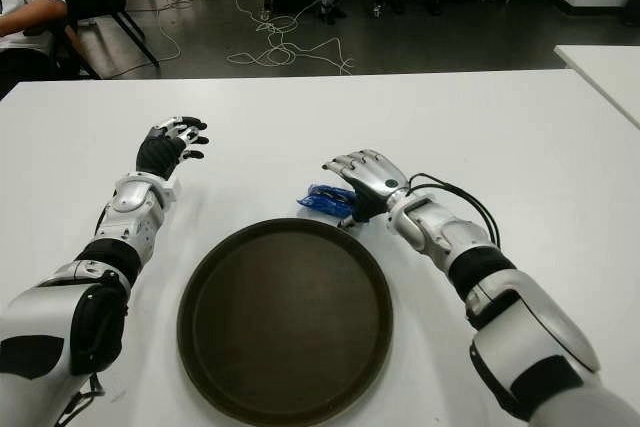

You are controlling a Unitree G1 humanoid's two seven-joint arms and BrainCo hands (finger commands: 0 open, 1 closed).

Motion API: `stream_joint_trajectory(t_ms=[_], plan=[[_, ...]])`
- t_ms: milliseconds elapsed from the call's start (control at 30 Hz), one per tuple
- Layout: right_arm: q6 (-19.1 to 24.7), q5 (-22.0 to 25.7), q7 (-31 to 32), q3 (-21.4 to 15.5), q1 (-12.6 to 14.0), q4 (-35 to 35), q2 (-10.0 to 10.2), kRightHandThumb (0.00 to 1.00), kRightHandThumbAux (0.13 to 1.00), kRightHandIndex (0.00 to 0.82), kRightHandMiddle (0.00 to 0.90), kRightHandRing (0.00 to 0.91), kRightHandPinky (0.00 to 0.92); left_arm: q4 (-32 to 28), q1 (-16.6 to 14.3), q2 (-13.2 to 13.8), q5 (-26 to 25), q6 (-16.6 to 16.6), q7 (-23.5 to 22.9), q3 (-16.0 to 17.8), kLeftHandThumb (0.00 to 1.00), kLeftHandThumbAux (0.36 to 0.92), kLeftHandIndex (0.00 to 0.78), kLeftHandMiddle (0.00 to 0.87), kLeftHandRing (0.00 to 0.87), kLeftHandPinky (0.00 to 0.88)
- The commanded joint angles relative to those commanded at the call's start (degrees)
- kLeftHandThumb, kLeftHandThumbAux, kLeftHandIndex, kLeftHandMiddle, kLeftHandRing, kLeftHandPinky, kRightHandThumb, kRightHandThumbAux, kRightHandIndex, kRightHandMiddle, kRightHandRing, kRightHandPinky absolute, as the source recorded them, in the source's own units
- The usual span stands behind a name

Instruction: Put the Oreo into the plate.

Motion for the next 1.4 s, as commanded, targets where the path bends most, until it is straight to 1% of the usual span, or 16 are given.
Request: stream_joint_trajectory(t_ms=[133,467,600,767,900,1100,1267,1400], plan=[[0.23,0.0,0.02,-0.05,0.4,-0.87,-0.25,0.0,0.71,0.116,0.143,0.147,0.129,0.01,-0.03,-0.04,-0.2,0.16,-0.14,0.2,0.675,0.721,0.4,0.354,0.413,0.501],[0.05,0.4,2.9,0.01,0.66,-2.16,-0.77,0.0,0.68,0.115,0.144,0.148,0.11,-0.05,0.0,-0.04,0.11,0.04,-0.04,0.11,0.675,0.72,0.402,0.366,0.42,0.494],[0.26,0.5,4.13,-0.05,0.72,-2.43,-0.77,0.0,0.671,0.116,0.155,0.163,0.132,-0.07,0.05,-0.03,0.11,-0.17,-0.21,0.12,0.675,0.72,0.401,0.362,0.414,0.49],[0.32,1.03,5.76,-0.38,0.68,-1.88,-0.56,0.0,0.665,0.113,0.155,0.168,0.136,-0.04,0.07,-0.06,-0.07,-0.26,-0.32,0.3,0.676,0.721,0.401,0.357,0.412,0.49],[0.22,2.77,7.22,-1.62,0.87,-0.97,0.09,0.0,0.662,0.116,0.156,0.166,0.13,0.01,0.1,-0.07,-0.03,-0.32,-0.18,0.29,0.675,0.721,0.399,0.342,0.404,0.491],[-2.25,7.1,9.02,-4.49,0.47,2.91,1.51,0.0,0.657,0.141,0.162,0.172,0.14,-0.01,0.16,-0.06,0.08,-0.42,-0.23,0.2,0.672,0.722,0.399,0.356,0.41,0.487],[-4.18,8.98,9.36,-5.49,0.23,4.56,1.95,0.0,0.662,0.159,0.168,0.18,0.148,-0.01,0.15,-0.01,0.17,-0.34,-0.3,0.1,0.672,0.722,0.399,0.356,0.412,0.493],[-5.66,10.06,9.05,-6.15,0.13,5.7,2.22,0.0,0.684,0.181,0.182,0.192,0.16,-0.01,0.12,-0.03,0.14,-0.27,-0.35,0.1,0.673,0.722,0.4,0.359,0.416,0.501]])
